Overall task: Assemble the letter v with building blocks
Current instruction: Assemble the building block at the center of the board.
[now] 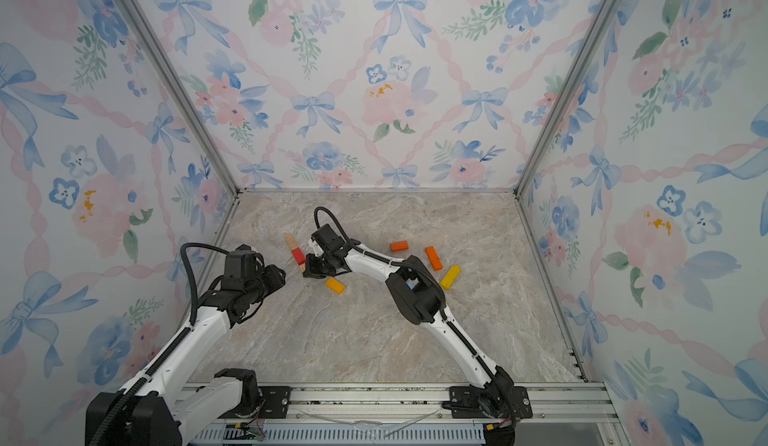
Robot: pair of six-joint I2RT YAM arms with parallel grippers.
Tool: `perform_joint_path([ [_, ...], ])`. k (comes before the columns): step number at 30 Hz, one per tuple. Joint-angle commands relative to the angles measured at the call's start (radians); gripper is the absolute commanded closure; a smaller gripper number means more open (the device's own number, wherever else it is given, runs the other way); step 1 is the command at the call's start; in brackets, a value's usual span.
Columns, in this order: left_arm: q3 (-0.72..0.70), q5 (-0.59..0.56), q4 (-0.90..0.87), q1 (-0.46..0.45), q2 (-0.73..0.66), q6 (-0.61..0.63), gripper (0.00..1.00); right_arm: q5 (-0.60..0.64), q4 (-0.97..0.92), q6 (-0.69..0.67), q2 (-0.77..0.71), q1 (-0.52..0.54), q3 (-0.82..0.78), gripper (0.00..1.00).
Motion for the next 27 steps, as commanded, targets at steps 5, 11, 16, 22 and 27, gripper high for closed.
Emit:
perform_joint_path([
  [5, -0.018, 0.013, 0.004, 0.007, -0.016, -0.007, 0.57, 0.033, -0.091, -0.007, 0.059, -0.014, 0.018, 1.0],
  [11, -0.021, 0.013, 0.004, 0.007, -0.02, -0.011, 0.57, 0.033, -0.093, -0.026, 0.009, -0.015, -0.05, 1.0],
  [16, -0.023, 0.013, 0.005, 0.007, -0.02, -0.013, 0.57, 0.032, -0.057, -0.02, -0.043, -0.02, -0.129, 1.0],
  [22, -0.024, 0.013, 0.004, 0.007, -0.02, -0.013, 0.57, 0.041, -0.019, -0.001, -0.063, -0.029, -0.176, 1.0],
  [27, -0.024, 0.014, 0.004, 0.007, -0.019, -0.014, 0.57, 0.028, -0.017, 0.008, -0.04, -0.031, -0.138, 1.0],
])
